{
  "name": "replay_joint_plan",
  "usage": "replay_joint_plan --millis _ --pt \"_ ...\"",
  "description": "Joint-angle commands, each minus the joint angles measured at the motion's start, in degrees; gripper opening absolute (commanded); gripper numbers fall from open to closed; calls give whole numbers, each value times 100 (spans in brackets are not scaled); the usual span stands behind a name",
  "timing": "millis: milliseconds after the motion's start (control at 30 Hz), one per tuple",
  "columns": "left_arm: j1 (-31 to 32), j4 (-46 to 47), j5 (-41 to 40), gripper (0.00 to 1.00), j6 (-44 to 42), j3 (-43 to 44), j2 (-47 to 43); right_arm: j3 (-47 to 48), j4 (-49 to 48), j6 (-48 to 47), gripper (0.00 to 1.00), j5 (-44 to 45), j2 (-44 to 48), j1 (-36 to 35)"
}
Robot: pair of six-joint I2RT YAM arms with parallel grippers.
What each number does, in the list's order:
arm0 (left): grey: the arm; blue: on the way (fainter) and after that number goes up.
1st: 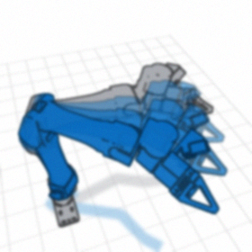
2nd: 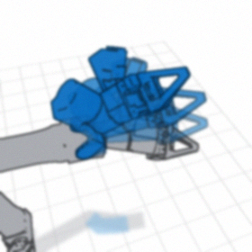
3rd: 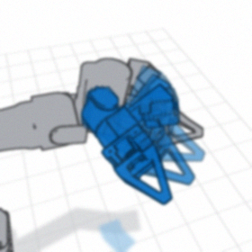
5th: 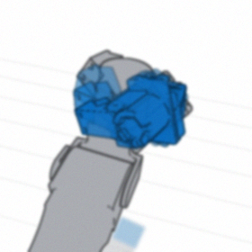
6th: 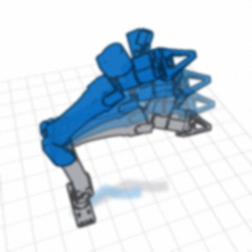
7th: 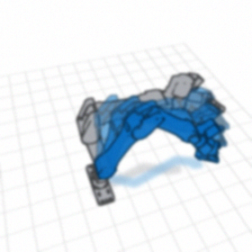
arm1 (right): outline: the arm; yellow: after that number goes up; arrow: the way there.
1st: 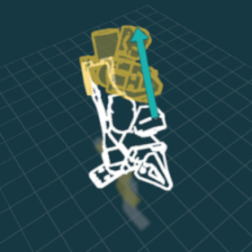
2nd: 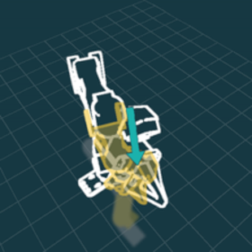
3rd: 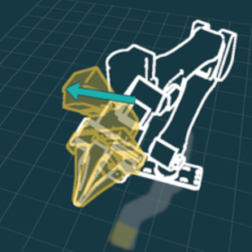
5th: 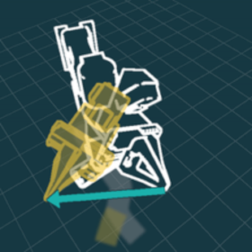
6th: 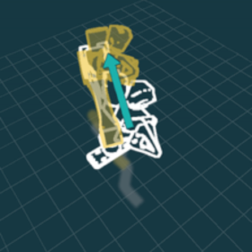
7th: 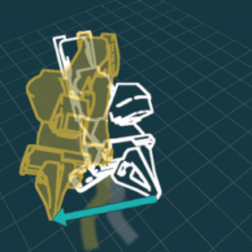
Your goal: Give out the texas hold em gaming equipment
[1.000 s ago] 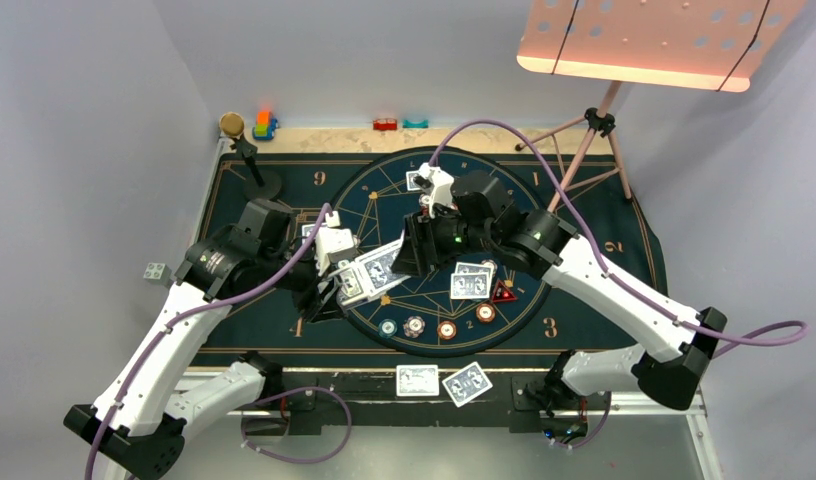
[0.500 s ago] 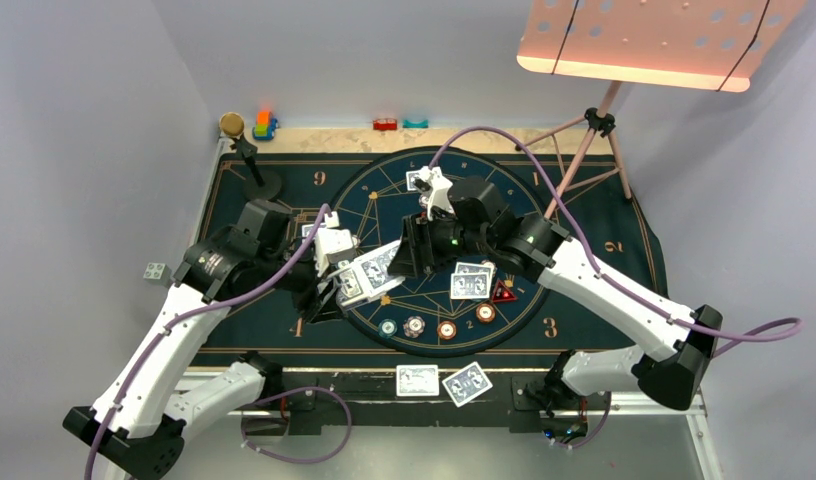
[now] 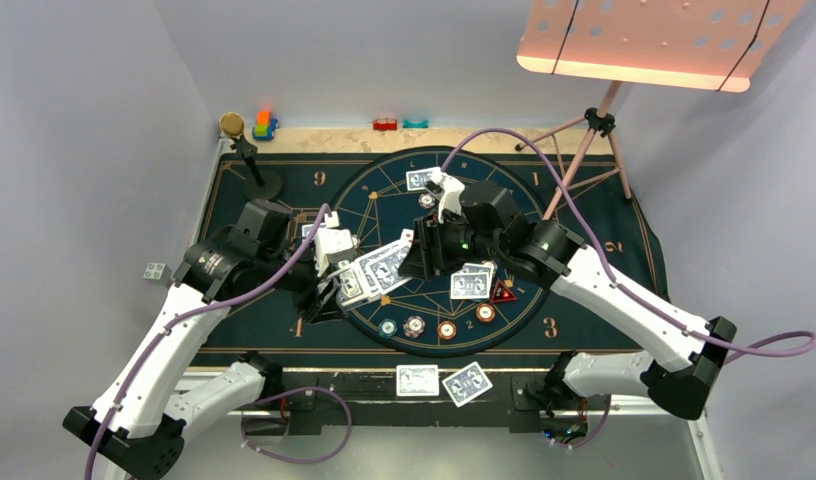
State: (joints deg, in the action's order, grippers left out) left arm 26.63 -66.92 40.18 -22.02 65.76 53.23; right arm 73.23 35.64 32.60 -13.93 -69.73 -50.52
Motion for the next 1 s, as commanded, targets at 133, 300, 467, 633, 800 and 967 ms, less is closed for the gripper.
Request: replay_joint_plan --millis 133,300,467,633,800,967 --pt "-32 231 218 0 49 174 -58 23 128 53 54 260 241 24" --pt "-29 228 222 0 49 183 -53 22 236 21 51 354 312 75" --pt "-35 215 222 0 49 192 -73 50 342 -14 50 431 345 112" --pt "-38 205 218 0 40 192 -88 90 447 -48 47 531 375 137" --pt "-30 212 226 0 49 199 -90 162 491 -21 41 597 433 165" --pt "-34 205 227 0 49 216 -78 249 479 36 37 640 530 215"
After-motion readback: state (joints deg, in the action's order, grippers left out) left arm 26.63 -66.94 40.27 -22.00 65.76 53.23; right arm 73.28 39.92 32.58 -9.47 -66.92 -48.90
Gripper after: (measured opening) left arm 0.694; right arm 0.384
